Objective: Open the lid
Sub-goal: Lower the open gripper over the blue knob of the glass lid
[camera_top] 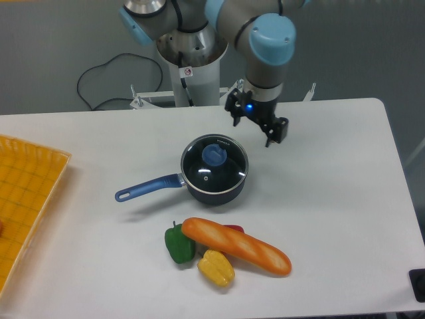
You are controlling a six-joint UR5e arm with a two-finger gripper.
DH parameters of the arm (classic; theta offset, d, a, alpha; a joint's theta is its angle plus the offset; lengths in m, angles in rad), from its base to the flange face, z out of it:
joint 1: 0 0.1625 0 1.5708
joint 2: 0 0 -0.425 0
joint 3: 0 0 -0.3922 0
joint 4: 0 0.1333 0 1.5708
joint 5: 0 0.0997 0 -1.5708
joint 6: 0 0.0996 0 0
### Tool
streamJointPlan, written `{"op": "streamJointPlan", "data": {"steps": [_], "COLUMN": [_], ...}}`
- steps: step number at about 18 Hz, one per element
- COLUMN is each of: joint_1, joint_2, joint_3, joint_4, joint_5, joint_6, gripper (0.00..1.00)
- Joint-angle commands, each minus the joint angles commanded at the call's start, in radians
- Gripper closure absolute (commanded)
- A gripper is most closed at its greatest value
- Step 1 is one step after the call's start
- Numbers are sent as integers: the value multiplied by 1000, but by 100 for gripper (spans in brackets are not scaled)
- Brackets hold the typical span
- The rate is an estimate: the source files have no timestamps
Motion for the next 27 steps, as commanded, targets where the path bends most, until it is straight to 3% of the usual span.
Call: {"op": "streamJointPlan", "data": {"steps": [1,2,9,15,19,27], "joint_1": [-12,-12,-20,-71,-100,-114], "joint_2": [6,8,11,-64,-96,-101], "joint_3": [-29,-34,-22,12,9,-12], "joint_4": [56,74,85,86,129,137], "joint_5": [3,6,9,55,77,72], "joint_6": [-8,-8,-9,-46,-78,-88], "gripper": [0,0,0,0,0,0]}}
